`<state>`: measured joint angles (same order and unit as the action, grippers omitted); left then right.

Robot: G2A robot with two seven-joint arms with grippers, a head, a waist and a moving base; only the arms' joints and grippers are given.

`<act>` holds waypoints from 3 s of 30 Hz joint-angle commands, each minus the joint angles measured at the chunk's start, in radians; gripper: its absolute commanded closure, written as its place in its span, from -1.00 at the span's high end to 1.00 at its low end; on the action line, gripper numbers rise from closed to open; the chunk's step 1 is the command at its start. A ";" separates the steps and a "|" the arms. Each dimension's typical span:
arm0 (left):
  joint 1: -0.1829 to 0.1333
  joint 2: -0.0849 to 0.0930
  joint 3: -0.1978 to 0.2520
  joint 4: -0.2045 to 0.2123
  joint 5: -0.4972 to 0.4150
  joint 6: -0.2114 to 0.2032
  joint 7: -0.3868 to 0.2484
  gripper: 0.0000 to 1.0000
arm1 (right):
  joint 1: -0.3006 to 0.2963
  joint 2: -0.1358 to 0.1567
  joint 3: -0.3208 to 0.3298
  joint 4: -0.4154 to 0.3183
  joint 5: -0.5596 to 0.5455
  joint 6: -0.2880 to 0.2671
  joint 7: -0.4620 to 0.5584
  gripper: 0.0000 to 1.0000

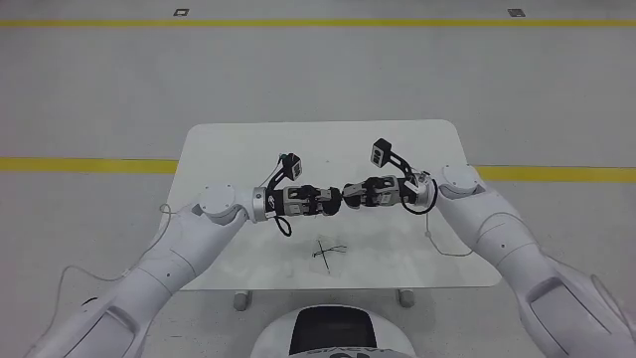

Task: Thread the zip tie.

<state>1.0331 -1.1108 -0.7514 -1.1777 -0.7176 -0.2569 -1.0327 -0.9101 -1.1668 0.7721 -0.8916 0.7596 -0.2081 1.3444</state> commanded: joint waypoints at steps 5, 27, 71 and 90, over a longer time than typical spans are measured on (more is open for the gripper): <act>0.001 -0.002 -0.003 0.002 0.002 0.004 -0.001 -0.76 | 0.001 -0.006 0.004 0.008 -0.012 0.005 0.004 -1.00; 0.006 -0.007 -0.010 0.001 0.014 0.013 -0.003 -0.82 | -0.002 -0.024 0.028 0.026 -0.040 0.005 0.020 -1.00; 0.045 0.013 -0.101 0.029 0.076 -0.083 0.003 -1.00 | -0.026 -0.024 0.112 0.039 -0.061 0.010 0.033 1.00; 0.064 0.022 -0.146 0.009 0.105 -0.083 -0.004 -1.00 | -0.026 -0.024 0.112 0.039 -0.061 0.010 0.033 1.00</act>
<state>1.0974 -1.0888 -0.8978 -1.1690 -0.6130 -0.3400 -1.0368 -0.9357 -1.1911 0.8841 -0.8530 0.6989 -0.1978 1.3779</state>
